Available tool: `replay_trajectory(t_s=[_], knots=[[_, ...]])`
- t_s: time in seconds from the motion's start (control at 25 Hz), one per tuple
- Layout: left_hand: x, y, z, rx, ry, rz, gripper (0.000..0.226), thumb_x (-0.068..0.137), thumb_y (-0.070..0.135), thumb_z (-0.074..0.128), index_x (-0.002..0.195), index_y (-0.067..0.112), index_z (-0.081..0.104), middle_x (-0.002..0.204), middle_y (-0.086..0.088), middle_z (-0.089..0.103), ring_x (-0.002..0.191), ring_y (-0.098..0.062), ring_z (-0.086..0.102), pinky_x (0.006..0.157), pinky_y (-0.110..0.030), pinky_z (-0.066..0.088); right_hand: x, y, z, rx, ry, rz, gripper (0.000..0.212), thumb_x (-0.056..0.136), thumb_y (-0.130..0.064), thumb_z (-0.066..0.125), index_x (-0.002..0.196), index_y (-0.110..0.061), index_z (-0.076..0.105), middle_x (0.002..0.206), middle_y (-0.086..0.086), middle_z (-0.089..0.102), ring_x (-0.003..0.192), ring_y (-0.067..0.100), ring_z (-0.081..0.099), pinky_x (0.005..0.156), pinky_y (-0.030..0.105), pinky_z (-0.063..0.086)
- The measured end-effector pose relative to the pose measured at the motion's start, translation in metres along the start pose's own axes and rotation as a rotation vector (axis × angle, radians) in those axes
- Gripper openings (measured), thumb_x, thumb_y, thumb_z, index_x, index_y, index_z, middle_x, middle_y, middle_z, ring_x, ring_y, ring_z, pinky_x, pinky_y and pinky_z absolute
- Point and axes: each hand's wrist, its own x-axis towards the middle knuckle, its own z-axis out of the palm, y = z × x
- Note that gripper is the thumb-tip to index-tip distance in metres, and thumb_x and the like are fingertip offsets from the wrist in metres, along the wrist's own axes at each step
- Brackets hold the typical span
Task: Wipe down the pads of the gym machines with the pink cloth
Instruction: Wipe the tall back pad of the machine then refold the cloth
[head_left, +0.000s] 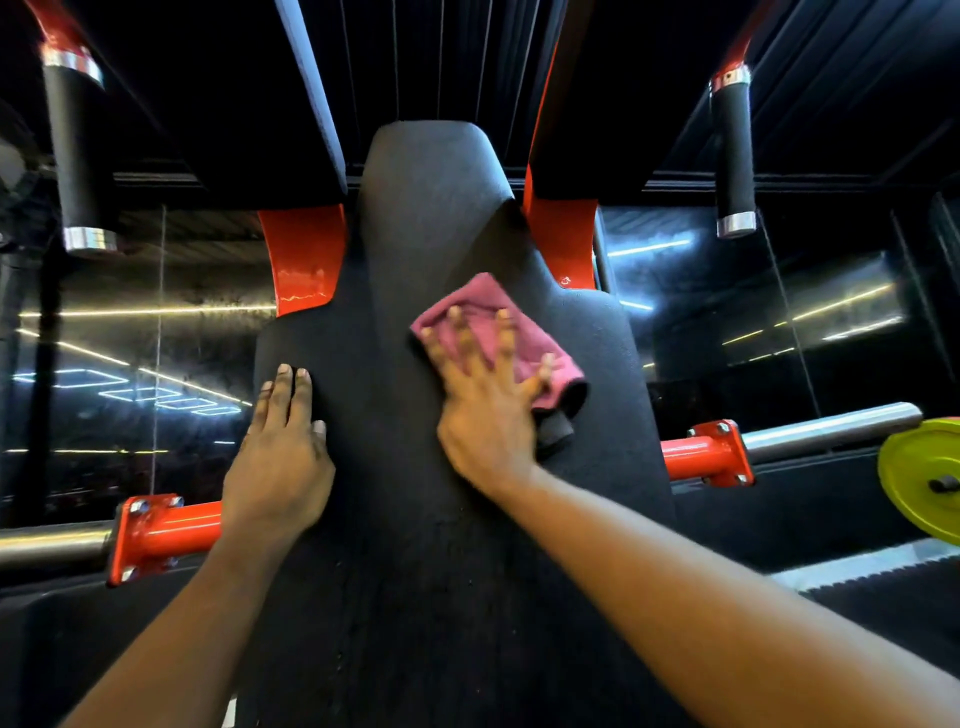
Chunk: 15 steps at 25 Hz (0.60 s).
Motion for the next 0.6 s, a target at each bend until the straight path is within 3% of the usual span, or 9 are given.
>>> replay_trajectory(t_s=[0.08, 0.2, 0.44, 0.6], knots=[[-0.002, 0.001, 0.006, 0.037, 0.031, 0.0, 0.06, 0.102, 0.016, 0.04, 0.156, 0.004, 0.021, 0.165, -0.013, 0.013, 0.153, -0.03, 0.011, 0.123, -0.048, 0.018, 0.013, 0.055, -0.007, 0.017, 0.033, 0.149, 0.075, 0.092, -0.024, 0.047, 0.156, -0.05, 0.017, 0.169, -0.014, 0.004, 0.151, 0.047, 0.007, 0.103, 0.079, 0.024], [-0.004, 0.016, 0.01, 0.07, 0.099, -0.069, 0.059, 0.099, 0.017, 0.046, 0.153, 0.001, 0.029, 0.162, -0.018, 0.022, 0.15, -0.036, 0.02, 0.119, -0.055, 0.025, 0.027, 0.112, -0.026, -0.008, 0.016, 0.229, 0.077, 0.091, -0.019, 0.051, 0.154, -0.053, 0.021, 0.17, -0.01, 0.004, 0.125, 0.044, 0.04, 0.09, 0.055, 0.043], [-0.009, 0.051, 0.016, 0.079, 0.037, 0.006, 0.057, 0.102, 0.028, 0.038, 0.157, 0.024, 0.026, 0.166, 0.001, 0.015, 0.153, -0.024, 0.011, 0.118, -0.06, 0.02, -0.037, 0.107, -0.021, -0.088, 0.102, 0.335, 0.077, 0.089, -0.022, 0.056, 0.155, -0.049, 0.026, 0.168, 0.0, 0.02, 0.098, 0.039, 0.047, 0.077, 0.048, 0.045], [-0.01, 0.052, 0.018, 0.073, 0.049, -0.015, 0.056, 0.1, 0.027, 0.043, 0.155, 0.025, 0.031, 0.164, 0.0, 0.022, 0.151, -0.025, 0.016, 0.116, -0.061, 0.023, -0.021, 0.118, -0.021, -0.088, 0.106, 0.281, 0.061, 0.1, -0.035, 0.049, 0.154, -0.05, 0.026, 0.168, -0.001, 0.018, 0.106, 0.04, 0.046, 0.082, 0.05, 0.047]])
